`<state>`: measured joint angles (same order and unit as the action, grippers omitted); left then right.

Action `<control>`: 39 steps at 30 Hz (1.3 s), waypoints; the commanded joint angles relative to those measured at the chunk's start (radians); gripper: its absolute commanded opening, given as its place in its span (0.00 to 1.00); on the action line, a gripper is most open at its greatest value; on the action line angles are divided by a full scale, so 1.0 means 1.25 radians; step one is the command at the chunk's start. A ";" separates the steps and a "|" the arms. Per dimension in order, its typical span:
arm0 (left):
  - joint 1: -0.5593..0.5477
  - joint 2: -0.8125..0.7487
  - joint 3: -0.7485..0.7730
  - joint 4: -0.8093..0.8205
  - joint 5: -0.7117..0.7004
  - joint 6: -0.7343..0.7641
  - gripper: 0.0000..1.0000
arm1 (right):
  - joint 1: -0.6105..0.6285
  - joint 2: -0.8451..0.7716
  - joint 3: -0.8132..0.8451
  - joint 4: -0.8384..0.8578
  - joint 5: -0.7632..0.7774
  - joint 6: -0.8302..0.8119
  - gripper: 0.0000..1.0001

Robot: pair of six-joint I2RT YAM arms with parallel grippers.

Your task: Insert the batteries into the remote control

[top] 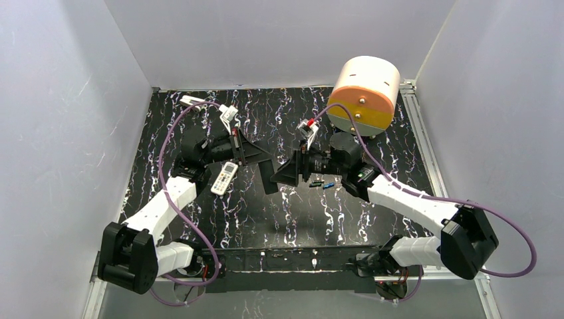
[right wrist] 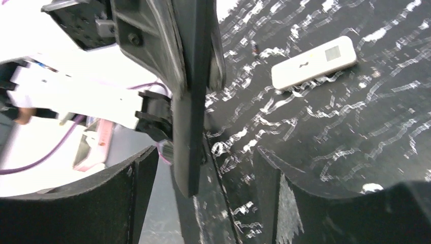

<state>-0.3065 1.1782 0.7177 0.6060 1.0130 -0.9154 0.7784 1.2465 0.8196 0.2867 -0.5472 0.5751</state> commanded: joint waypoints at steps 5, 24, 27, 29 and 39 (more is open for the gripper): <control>0.002 -0.053 0.034 0.069 0.101 -0.018 0.00 | 0.001 0.070 -0.025 0.382 -0.078 0.248 0.55; 0.002 -0.065 0.019 0.147 0.052 -0.069 0.02 | 0.018 0.132 -0.009 0.447 -0.129 0.289 0.43; 0.002 -0.066 0.015 0.148 0.037 -0.068 0.06 | 0.018 0.134 -0.004 0.445 -0.130 0.289 0.32; 0.002 -0.066 0.010 0.148 0.026 -0.069 0.09 | 0.018 0.134 0.002 0.439 -0.127 0.287 0.22; 0.004 -0.103 -0.020 0.019 -0.099 0.016 0.81 | 0.018 0.103 0.059 0.228 0.007 0.171 0.01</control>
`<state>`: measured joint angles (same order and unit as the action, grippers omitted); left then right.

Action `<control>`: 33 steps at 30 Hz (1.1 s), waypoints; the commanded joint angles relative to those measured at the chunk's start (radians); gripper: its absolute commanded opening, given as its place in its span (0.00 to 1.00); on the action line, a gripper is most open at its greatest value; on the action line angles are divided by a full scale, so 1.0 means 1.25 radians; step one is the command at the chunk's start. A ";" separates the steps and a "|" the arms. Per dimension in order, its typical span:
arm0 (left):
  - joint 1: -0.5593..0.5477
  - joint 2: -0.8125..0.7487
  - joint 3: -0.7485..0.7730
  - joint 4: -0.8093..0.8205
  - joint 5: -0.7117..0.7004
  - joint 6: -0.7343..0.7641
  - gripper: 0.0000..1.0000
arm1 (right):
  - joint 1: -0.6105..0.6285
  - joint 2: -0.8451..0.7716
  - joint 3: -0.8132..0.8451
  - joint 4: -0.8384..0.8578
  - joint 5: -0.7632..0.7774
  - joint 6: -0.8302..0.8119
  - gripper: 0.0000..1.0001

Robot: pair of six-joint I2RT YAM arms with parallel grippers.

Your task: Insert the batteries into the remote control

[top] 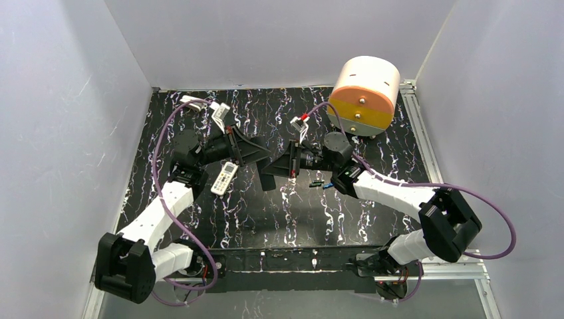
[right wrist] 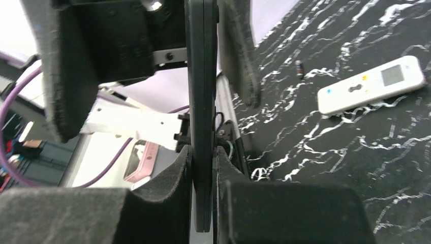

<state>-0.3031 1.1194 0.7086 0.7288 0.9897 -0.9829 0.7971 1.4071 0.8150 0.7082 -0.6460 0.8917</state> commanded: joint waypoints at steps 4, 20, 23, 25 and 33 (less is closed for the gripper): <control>0.011 -0.108 -0.001 -0.354 -0.246 0.207 0.98 | -0.002 -0.032 0.132 -0.355 0.222 -0.199 0.01; 0.014 -0.174 0.103 -0.927 -0.793 0.381 0.99 | -0.002 0.408 0.589 -0.950 0.998 -0.586 0.01; 0.015 -0.152 0.102 -0.936 -0.811 0.375 0.99 | -0.002 0.490 0.657 -1.000 1.072 -0.602 0.01; 0.015 -0.136 0.103 -0.937 -0.814 0.376 0.98 | -0.002 0.534 0.679 -1.010 1.107 -0.613 0.01; 0.015 -0.077 0.127 -0.963 -0.829 0.396 0.98 | -0.001 0.634 0.720 -1.038 1.144 -0.607 0.04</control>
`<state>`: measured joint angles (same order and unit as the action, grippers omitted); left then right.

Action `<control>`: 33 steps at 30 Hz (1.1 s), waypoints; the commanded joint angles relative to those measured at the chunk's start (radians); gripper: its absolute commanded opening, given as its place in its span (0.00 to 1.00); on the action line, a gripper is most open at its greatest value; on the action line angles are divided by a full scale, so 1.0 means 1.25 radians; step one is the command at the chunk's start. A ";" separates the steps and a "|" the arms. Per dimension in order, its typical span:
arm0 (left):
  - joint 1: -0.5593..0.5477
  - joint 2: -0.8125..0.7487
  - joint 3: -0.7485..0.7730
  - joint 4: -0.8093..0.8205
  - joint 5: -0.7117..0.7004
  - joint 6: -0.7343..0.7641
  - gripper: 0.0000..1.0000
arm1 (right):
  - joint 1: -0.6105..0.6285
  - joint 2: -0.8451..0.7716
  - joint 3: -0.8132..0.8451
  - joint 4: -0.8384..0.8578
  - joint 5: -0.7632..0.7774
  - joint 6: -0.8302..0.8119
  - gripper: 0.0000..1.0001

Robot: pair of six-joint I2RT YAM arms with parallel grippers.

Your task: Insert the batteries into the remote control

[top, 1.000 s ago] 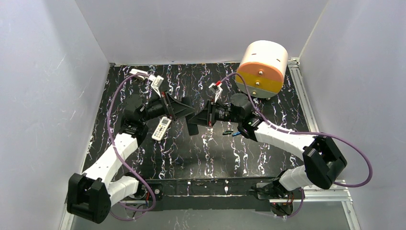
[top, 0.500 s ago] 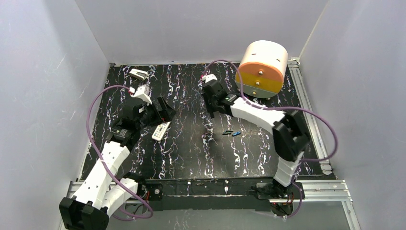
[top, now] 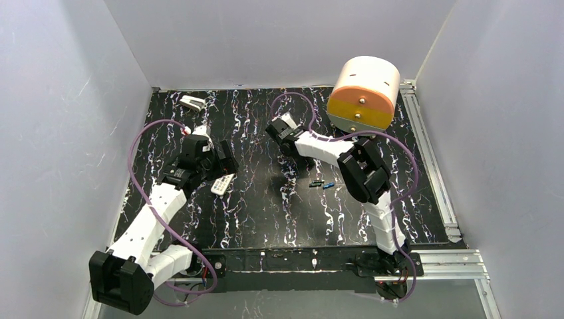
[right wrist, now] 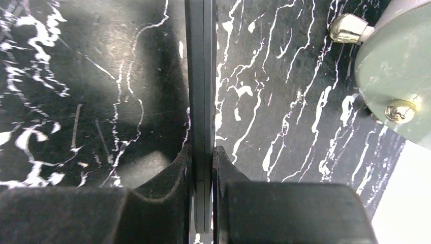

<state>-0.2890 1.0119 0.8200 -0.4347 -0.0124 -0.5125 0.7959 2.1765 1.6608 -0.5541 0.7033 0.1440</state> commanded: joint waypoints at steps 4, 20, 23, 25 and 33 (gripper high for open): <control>0.003 0.001 0.032 -0.009 0.000 0.024 0.99 | 0.003 0.030 0.051 -0.036 0.034 -0.010 0.28; 0.003 0.067 0.073 -0.058 -0.016 0.060 0.98 | -0.008 -0.151 0.000 0.004 -0.189 0.060 0.69; 0.004 0.102 0.090 -0.085 -0.013 0.076 0.96 | -0.034 -0.260 -0.093 0.060 -0.266 0.129 0.65; 0.003 0.128 0.099 -0.095 -0.008 0.092 0.96 | -0.041 -0.351 -0.197 0.133 -0.296 0.154 0.63; 0.004 0.300 0.162 -0.101 -0.056 0.135 0.98 | -0.041 -0.600 -0.484 0.237 -0.427 0.246 0.64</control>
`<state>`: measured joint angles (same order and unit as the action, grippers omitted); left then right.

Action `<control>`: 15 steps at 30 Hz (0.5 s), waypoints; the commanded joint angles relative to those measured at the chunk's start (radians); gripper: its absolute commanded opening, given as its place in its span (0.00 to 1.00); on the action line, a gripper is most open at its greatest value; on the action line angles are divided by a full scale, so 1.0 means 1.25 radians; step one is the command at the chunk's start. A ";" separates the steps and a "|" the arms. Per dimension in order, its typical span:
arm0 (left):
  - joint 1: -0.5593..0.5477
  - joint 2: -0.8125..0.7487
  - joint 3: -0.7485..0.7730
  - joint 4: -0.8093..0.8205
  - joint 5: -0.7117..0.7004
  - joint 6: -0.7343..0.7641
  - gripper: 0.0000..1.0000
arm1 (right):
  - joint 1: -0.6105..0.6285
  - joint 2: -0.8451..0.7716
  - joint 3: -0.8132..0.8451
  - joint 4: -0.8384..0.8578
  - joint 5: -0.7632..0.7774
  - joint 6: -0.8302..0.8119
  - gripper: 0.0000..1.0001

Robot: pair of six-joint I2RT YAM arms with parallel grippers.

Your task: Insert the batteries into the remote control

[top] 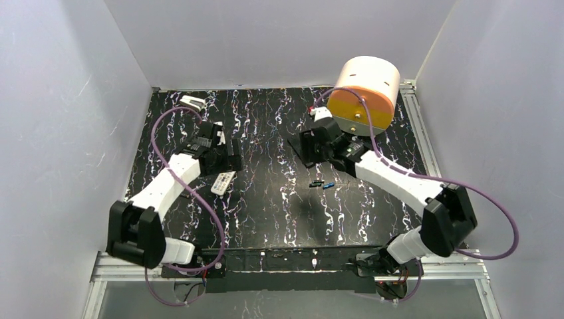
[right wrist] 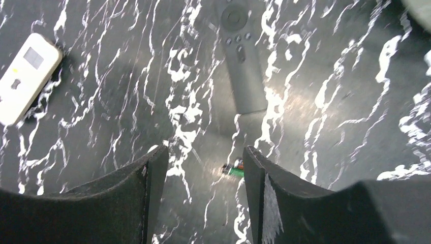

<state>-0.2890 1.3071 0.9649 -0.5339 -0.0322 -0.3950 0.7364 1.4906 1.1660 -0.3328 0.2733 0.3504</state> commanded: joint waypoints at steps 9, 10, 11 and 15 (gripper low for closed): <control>0.004 0.233 0.073 0.007 -0.081 0.075 0.97 | 0.006 -0.130 -0.230 0.135 -0.178 0.163 0.65; 0.004 0.247 0.077 0.005 -0.069 0.069 0.94 | 0.006 -0.133 -0.231 0.135 -0.177 0.160 0.65; 0.003 0.261 0.077 0.007 -0.055 0.060 0.92 | 0.005 -0.134 -0.231 0.134 -0.177 0.159 0.65; 0.003 0.275 0.061 0.037 -0.028 0.039 0.87 | 0.004 -0.144 -0.237 0.135 -0.191 0.159 0.65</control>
<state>-0.2890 1.6581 1.0275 -0.5030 -0.0921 -0.3298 0.7418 1.3548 0.8688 -0.2157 0.0639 0.5323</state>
